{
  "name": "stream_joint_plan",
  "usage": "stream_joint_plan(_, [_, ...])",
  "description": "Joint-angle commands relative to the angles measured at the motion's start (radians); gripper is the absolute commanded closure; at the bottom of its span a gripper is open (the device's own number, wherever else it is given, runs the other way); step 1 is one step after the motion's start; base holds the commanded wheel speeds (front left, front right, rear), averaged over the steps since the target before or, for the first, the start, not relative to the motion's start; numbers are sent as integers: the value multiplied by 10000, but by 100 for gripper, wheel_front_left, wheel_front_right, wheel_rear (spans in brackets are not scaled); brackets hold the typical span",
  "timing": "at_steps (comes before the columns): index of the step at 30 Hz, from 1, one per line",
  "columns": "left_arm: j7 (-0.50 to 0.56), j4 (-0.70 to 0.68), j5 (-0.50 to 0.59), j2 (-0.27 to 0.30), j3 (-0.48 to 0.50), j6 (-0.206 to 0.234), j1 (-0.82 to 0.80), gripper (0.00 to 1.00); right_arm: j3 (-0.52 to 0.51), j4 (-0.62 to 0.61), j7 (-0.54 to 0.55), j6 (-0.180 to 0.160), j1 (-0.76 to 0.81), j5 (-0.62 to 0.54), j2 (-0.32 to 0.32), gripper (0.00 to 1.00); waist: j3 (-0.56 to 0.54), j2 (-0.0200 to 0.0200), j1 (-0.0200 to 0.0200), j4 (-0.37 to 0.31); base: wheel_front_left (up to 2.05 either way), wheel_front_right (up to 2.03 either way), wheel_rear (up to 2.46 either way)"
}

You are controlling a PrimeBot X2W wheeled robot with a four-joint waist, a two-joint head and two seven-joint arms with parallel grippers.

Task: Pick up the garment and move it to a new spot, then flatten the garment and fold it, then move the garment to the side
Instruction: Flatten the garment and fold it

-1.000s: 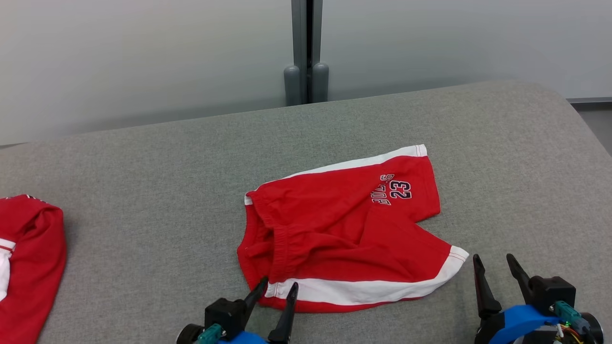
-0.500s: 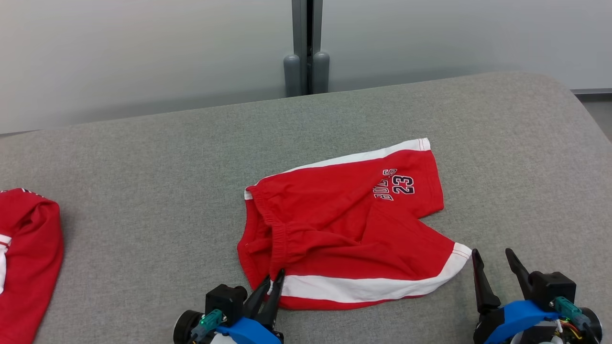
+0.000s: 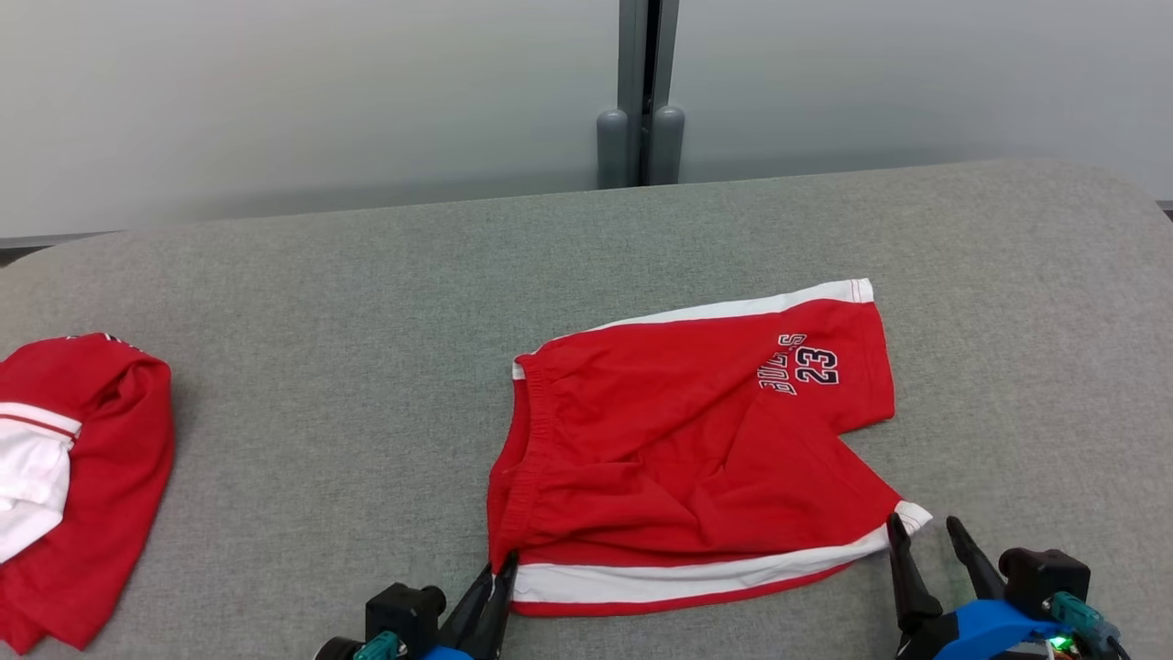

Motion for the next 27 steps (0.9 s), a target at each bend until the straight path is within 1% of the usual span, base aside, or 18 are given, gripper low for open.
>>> stream_joint_plan(1, [-51,-22,-58,35,0,-22,45,100,59,125,-31,1,-51,170,-32,0,9,0,0,57,0,0,0])
stream_joint_plan(9, [-51,-4,-65,-86,-178,-23,-106,100,372,934,-29,1,-366,1105,-28,0,58,0,0,210,0,0,0])
stream_joint_plan(10, [-51,-15,-56,-93,-193,-23,-127,100,375,979,-29,1,-426,1243,-28,15,72,0,0,217,0,0,0])
stream_joint_plan(11, [-51,-25,-44,-103,-208,-23,-140,100,423,976,-28,1,-476,1402,-28,51,86,0,0,226,0,0,0])
stream_joint_plan(12, [-51,-41,-21,-105,-236,-23,-157,100,452,912,-28,1,-521,1542,-26,72,102,0,0,234,0,0,0])
stream_joint_plan(13, [-51,-53,-4,-92,-248,-23,-168,100,433,822,-29,1,-547,1665,-25,100,118,0,0,242,0,0,0])
stream_joint_plan(18, [-51,-179,-103,68,-556,-23,-216,100,453,243,-31,1,-496,2381,-28,100,101,0,0,294,0,0,0])
stream_joint_plan(22, [-51,-442,-203,362,-888,-23,-325,100,596,-294,-31,1,-313,3440,-32,100,-67,0,0,398,0,0,0])
stream_joint_plan(27, [-51,-1352,-299,717,-1136,-21,-678,100,803,-1237,-31,1,-291,4776,-31,100,-394,0,0,543,0,0,0])
